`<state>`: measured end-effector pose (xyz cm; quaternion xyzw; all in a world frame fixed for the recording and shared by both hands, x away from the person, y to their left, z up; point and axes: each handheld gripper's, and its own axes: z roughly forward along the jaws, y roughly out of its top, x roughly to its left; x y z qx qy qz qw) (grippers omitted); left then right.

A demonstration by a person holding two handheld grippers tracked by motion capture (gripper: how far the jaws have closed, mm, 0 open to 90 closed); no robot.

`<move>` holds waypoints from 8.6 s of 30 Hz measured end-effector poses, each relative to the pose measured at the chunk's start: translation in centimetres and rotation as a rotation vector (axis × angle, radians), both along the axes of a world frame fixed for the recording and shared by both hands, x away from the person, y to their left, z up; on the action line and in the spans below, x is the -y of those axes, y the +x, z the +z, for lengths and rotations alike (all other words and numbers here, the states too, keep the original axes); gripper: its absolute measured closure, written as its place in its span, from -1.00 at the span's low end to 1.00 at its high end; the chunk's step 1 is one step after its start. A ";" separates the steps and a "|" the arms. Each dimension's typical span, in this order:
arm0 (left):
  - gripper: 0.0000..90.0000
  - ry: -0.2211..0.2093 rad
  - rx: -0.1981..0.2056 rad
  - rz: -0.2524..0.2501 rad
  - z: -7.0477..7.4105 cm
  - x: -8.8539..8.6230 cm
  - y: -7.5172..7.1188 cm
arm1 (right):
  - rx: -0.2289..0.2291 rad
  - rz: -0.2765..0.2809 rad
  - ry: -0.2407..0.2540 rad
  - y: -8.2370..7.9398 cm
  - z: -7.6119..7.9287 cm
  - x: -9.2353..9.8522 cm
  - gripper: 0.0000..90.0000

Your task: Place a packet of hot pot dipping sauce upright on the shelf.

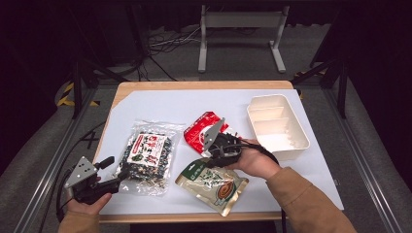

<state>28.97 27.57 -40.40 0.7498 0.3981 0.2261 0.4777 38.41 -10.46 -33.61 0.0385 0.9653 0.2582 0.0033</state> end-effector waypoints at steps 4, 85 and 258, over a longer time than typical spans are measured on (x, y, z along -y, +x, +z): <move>-0.32 -0.004 0.001 0.002 0.0 0.0 0.1 | 0.013 0.009 0.016 -0.9 1.4 0.5 1.00; -0.32 -0.005 -0.036 0.064 -0.7 -1.3 -1.0 | 0.390 -0.309 0.289 7.3 12.3 13.4 1.00; -0.44 0.052 -0.153 -0.179 3.9 7.4 7.0 | 0.353 -0.687 0.543 0.5 3.0 21.8 -0.17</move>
